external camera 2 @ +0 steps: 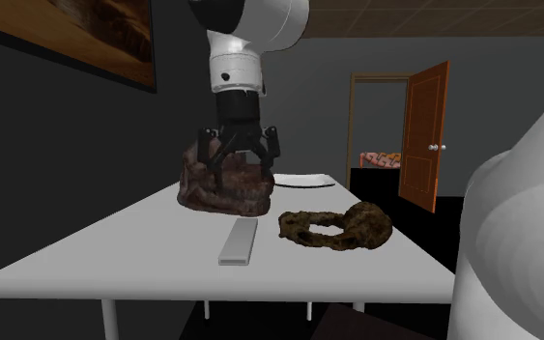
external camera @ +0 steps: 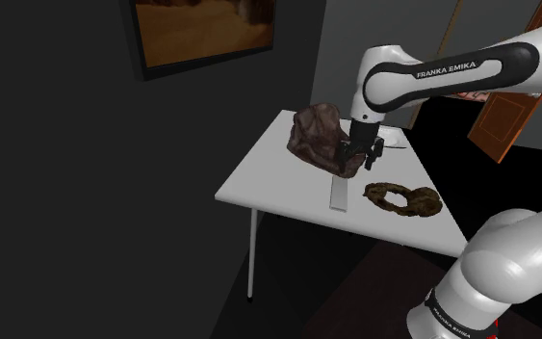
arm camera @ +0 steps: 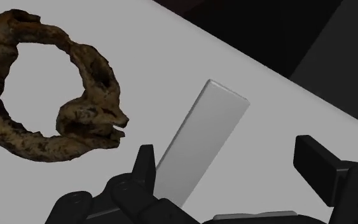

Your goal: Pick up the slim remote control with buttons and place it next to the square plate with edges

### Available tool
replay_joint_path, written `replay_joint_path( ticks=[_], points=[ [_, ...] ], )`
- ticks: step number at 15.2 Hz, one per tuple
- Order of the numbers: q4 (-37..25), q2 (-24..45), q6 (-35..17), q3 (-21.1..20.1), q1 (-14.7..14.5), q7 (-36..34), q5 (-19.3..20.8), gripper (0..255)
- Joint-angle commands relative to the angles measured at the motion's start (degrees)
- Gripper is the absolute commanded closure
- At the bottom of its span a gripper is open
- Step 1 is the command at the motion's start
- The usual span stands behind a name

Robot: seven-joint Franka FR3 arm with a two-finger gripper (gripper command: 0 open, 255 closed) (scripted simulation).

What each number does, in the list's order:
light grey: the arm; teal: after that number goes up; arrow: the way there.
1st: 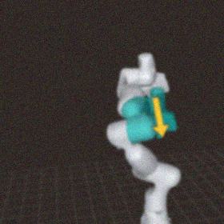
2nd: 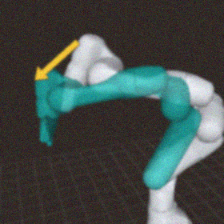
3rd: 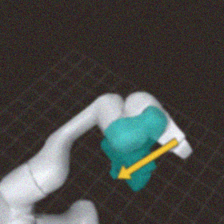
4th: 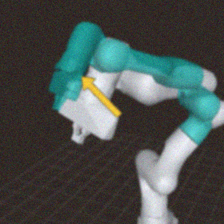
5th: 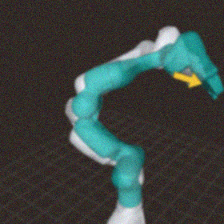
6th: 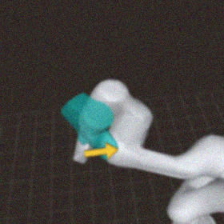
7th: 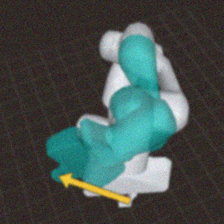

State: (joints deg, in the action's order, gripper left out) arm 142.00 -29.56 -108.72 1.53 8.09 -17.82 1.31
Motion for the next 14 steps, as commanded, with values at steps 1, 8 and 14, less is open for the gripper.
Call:
replay_joint_path(
  ticks=[1,8,14],
  points=[
    [0.50,3.43,-4.78,-0.02,1.36,-3.54,0.08,0],
    [0.77,15.51,-19.48,0.43,5.68,-15.44,0.88,0],
    [2.44,19.05,-24.87,0.64,6.02,-16.38,1.03,0]
  ],
)
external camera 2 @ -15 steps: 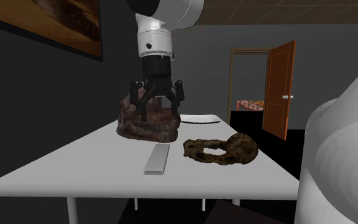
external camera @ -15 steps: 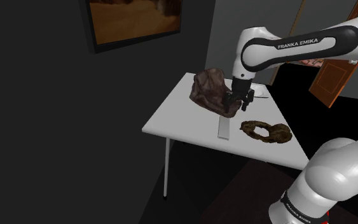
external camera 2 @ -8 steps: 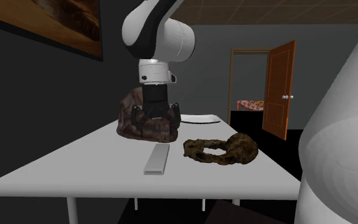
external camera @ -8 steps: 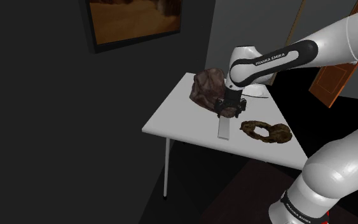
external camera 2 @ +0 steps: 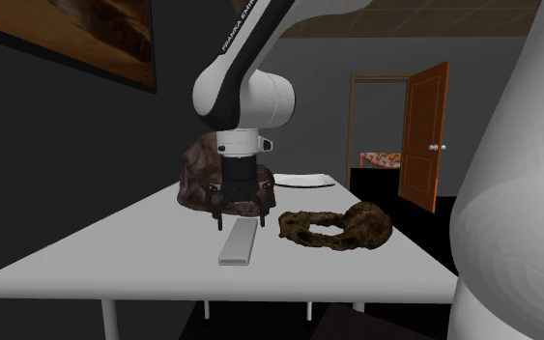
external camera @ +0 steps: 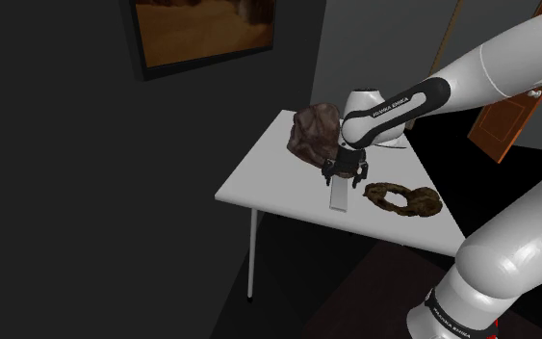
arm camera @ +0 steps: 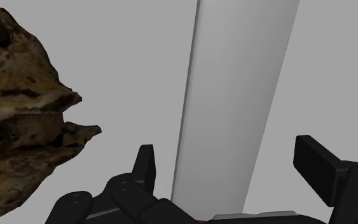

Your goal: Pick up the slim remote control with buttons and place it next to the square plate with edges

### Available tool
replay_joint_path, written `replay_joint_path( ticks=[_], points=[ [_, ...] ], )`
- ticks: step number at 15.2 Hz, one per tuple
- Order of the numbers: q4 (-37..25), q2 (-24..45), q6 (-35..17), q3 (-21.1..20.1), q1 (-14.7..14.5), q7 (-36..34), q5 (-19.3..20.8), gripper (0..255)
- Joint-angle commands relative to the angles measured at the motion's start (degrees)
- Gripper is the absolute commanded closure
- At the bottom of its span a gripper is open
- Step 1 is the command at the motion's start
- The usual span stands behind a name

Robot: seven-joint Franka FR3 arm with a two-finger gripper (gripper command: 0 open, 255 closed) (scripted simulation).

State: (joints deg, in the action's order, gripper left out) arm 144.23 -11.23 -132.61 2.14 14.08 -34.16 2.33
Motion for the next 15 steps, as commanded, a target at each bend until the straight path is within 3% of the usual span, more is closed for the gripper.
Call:
replay_joint_path(
  ticks=[1,10,11,15],
  points=[
    [0.53,1.28,-1.85,0.05,0.04,-0.04,0.02,0],
    [0.99,2.18,-3.22,0.08,0.06,-0.04,0.04,0],
    [0.99,2.18,-3.22,0.08,0.06,-0.04,0.04,255],
    [1.00,2.17,-3.21,0.07,0.05,-0.05,0.04,255]
  ],
)
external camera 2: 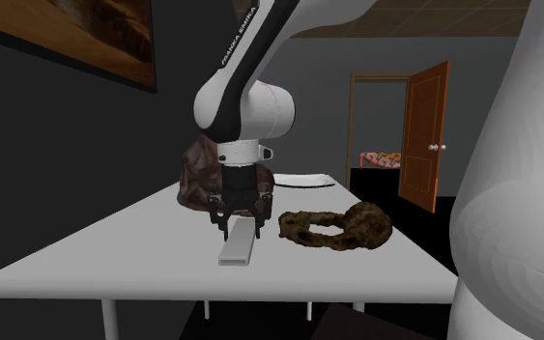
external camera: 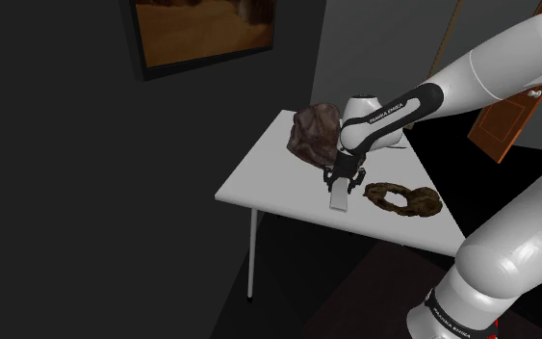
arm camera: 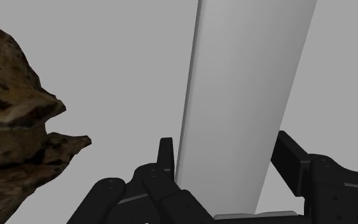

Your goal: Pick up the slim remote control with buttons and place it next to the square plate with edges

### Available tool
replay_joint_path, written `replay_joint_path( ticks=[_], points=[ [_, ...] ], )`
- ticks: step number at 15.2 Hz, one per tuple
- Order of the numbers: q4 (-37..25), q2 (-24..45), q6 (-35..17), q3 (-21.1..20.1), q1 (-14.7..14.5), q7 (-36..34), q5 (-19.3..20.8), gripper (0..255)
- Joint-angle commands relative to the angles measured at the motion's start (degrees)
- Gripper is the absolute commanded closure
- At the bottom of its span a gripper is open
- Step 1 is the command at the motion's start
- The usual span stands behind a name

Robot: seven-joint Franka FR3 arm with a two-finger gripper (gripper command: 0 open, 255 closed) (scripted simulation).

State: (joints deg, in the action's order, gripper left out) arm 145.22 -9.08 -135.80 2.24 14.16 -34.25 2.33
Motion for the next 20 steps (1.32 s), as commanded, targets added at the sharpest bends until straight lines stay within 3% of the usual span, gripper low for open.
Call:
replay_joint_path(
  ticks=[1,5,20],
  points=[
    [-0.01,0.03,-0.03,-0.03,-0.02,0.04,0.03,255],
    [0.00,0.03,-0.03,-0.02,-0.02,0.04,0.03,255],
    [-5.68,-7.13,12.80,-0.12,-0.12,0.26,-0.08,255]
  ],
)
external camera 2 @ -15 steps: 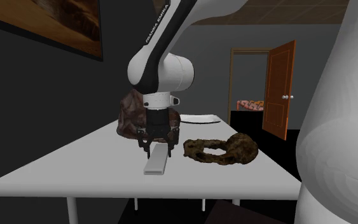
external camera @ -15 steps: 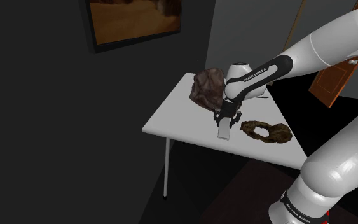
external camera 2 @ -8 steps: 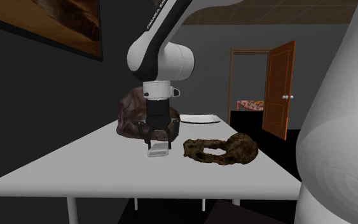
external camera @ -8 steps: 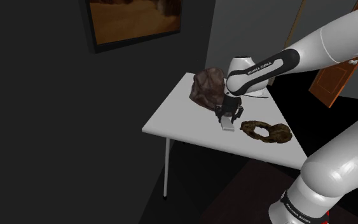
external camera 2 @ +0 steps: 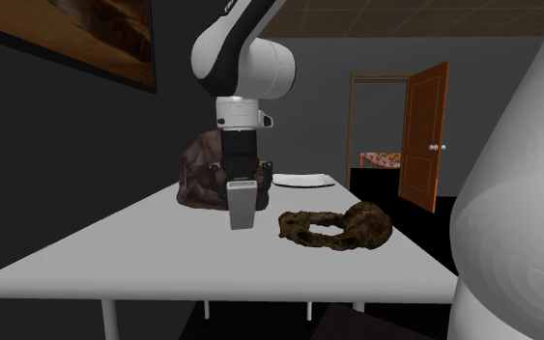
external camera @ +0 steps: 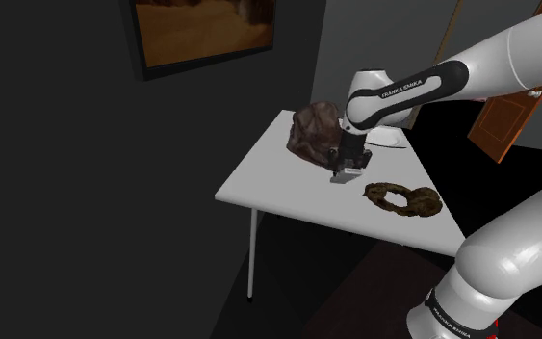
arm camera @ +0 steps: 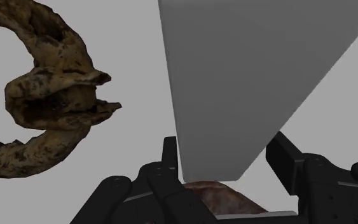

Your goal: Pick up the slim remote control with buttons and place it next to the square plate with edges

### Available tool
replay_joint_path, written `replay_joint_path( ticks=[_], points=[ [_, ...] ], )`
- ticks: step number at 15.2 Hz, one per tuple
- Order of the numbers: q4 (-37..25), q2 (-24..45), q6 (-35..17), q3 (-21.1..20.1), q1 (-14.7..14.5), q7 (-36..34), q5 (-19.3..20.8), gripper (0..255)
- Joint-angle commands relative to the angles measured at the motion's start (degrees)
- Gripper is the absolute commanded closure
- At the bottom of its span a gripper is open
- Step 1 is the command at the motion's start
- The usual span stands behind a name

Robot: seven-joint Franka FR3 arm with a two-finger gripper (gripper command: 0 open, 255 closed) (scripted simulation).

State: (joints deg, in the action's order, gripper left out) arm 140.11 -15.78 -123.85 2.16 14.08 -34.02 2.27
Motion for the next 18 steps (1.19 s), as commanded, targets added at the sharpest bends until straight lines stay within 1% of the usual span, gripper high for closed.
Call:
replay_joint_path(
  ticks=[1,4,11,18],
  points=[
    [-1.05,-0.79,1.69,-0.05,-0.04,0.03,-0.03,255],
    [-2.54,-1.77,4.16,-0.08,-0.06,0.08,-0.06,255],
    [-10.50,6.00,4.06,5.84,3.74,9.34,0.82,255],
    [-21.54,15.74,5.23,10.53,7.40,18.61,-0.74,255]
  ],
)
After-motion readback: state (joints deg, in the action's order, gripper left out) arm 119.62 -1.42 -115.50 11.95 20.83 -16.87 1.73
